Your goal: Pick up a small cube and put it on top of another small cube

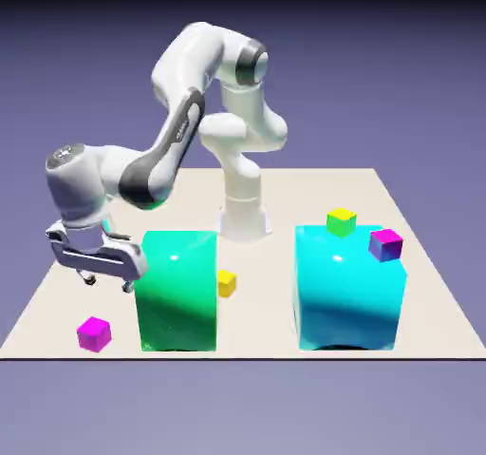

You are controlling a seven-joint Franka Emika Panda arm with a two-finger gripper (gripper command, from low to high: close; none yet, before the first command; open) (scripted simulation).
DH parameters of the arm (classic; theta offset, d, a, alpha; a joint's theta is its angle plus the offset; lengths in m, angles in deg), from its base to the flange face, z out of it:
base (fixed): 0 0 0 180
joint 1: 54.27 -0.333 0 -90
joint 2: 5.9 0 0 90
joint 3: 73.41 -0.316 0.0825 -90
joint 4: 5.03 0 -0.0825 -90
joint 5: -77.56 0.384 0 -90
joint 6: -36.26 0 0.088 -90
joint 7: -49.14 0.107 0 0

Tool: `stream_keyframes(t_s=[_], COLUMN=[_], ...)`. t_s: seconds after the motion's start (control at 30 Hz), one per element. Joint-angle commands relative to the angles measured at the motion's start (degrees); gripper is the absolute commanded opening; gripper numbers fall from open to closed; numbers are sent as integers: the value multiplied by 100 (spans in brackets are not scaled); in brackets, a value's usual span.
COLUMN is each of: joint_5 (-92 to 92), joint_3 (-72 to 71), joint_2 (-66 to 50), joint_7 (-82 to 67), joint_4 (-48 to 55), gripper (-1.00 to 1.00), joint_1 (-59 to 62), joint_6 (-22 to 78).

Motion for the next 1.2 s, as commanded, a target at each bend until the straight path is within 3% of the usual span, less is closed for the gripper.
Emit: stream_keyframes(t_s=[0.0, 0.5, 0.73, 0.77, 0.97, 1.17], joint_5=[67, 1070, 1268, 1268, 1104, 1319], joint_3=[97, 1551, 1458, 1458, 1450, 204], joint_2=[-208, -3322, -3498, -3498, -3309, -2776], joint_7=[-45, -718, -911, -911, -749, -997], joint_4=[201, 3212, 2329, 2329, 3205, 2750], gripper=[0, 0, 0, -100, -100, -100], joint_1=[12, 185, -103, -103, 217, 525], joint_6=[191, 3057, 2228, 2228, 3068, 2837])
